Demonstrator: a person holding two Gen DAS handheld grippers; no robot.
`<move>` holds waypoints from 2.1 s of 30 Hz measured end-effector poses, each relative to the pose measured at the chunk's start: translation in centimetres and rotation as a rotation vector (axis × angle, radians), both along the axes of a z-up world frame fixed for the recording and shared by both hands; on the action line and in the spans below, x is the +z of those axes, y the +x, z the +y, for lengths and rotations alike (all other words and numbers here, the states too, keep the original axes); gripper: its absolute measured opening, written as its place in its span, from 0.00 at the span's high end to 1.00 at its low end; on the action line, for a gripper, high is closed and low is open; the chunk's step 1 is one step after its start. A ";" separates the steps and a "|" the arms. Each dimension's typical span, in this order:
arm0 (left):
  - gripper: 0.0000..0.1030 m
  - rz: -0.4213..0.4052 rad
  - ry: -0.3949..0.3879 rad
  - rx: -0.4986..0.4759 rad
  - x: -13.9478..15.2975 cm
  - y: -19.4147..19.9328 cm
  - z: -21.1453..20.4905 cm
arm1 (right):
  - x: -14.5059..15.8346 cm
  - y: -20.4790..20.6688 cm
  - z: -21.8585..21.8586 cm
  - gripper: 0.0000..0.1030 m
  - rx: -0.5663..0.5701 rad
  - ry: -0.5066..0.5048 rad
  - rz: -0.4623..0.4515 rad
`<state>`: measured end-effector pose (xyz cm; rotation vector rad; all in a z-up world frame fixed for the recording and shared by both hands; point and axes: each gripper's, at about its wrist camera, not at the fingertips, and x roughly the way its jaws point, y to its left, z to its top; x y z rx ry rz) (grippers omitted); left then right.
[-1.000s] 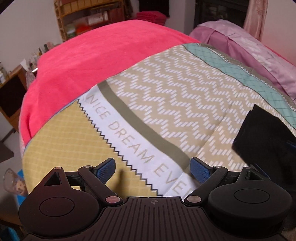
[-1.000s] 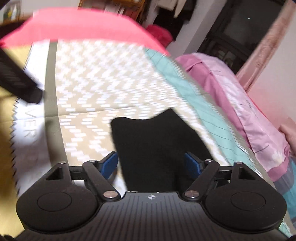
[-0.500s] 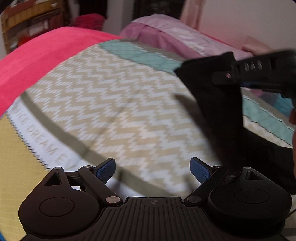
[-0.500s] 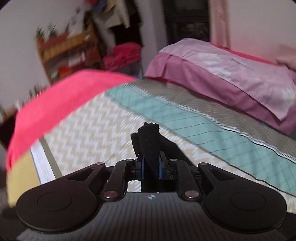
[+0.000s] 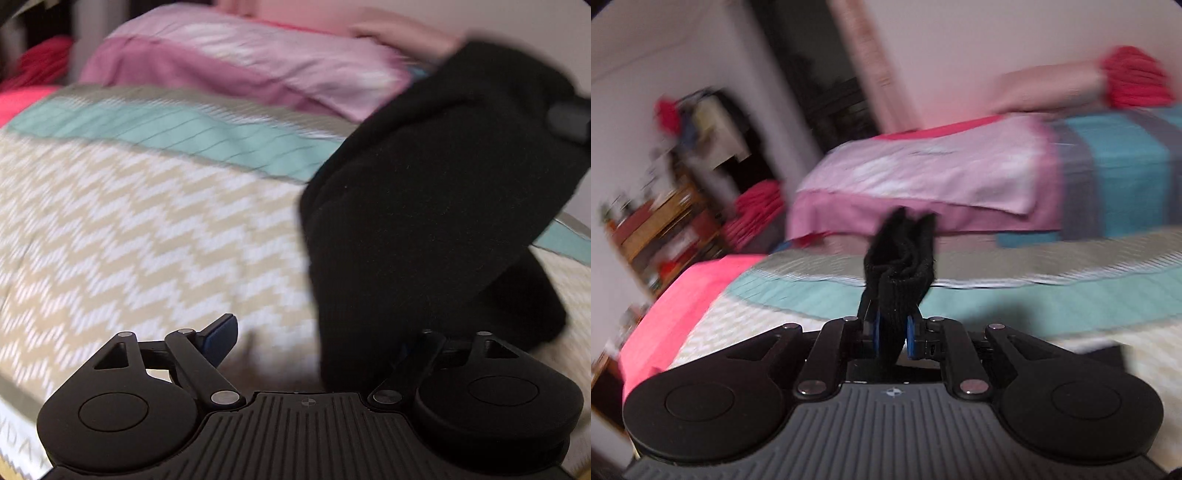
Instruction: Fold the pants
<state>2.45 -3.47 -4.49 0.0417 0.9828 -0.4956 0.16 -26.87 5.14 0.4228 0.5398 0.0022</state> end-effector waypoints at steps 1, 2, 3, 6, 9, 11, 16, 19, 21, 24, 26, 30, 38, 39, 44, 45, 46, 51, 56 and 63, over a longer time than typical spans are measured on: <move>0.00 -0.005 -0.014 -0.074 0.4 -0.6 -0.9 | -0.8 -1.4 -1.7 0.85 -0.052 0.008 0.011; 0.00 -0.003 -0.023 -0.139 0.6 -1.2 -1.6 | -2.1 -2.6 -3.4 0.85 -0.109 0.016 0.039; 0.00 0.008 -0.024 -0.189 0.7 -1.6 -2.2 | -3.9 -3.3 -5.0 0.82 -0.162 0.015 0.092; 0.00 0.046 -0.038 -0.281 1.2 -2.7 -2.5 | -9.7 -4.3 -8.9 0.74 -0.287 0.068 0.362; 0.00 0.029 -0.034 -0.289 2.4 -3.0 -1.1 | -8.9 -5.7 -9.1 0.59 -0.323 0.064 0.254; 0.00 0.009 -0.020 -0.251 3.1 -2.0 -0.5 | -8.1 -4.6 -8.5 0.35 -0.322 -0.027 0.229; 0.00 0.043 -0.007 -0.144 2.2 2.0 -2.2 | -8.4 -0.8 -8.7 0.04 -0.290 -0.063 0.219; 0.00 0.171 -0.012 -0.139 -1.3 5.0 -4.6 | -11.4 1.2 -9.8 0.03 -0.289 -0.092 0.395; 0.00 0.260 -0.030 -0.136 -3.6 6.2 -5.4 | -12.5 0.3 -11.4 0.04 -0.276 0.065 0.414; 0.00 0.384 -0.158 -0.123 -5.4 7.5 -4.7 | -13.9 -1.3 -13.3 0.04 -0.235 0.306 0.382; 0.00 0.426 -0.211 -0.101 -6.0 8.0 -4.4 | -14.6 -1.8 -13.3 0.09 -0.230 0.306 0.359; 0.00 0.473 -0.312 -0.097 -5.6 7.8 -4.7 | -14.1 -2.0 -13.1 0.49 -0.200 0.334 0.298; 0.00 0.329 -0.311 -0.161 2.4 3.0 -3.0 | -8.7 -5.9 -11.6 0.54 -0.149 0.374 0.201; 0.00 0.307 -0.299 -0.181 3.6 1.9 -2.5 | -8.0 -6.8 -11.0 0.54 -0.140 0.373 0.186; 0.00 0.247 -0.281 -0.271 6.9 -3.4 0.3 | -5.5 -12.5 -8.0 0.54 -0.158 0.402 0.153; 0.00 0.250 -0.276 -0.288 7.1 -4.5 0.9 | -5.3 -13.9 -7.3 0.54 -0.170 0.408 0.157; 0.00 0.256 -0.267 -0.297 7.1 -5.5 1.5 | -5.3 -15.1 -6.5 0.54 -0.175 0.410 0.163; 0.00 0.311 -0.159 -0.330 3.3 -9.8 2.7 | -9.0 -20.1 -3.6 0.49 -0.241 0.447 0.269; 0.00 0.316 0.056 -0.288 -1.7 -12.4 2.7 | -11.1 -22.1 -1.7 0.32 -0.353 0.344 0.364; 0.00 0.210 0.138 -0.301 0.2 -13.7 2.1 | -7.8 -17.5 1.7 0.11 -0.328 0.045 0.284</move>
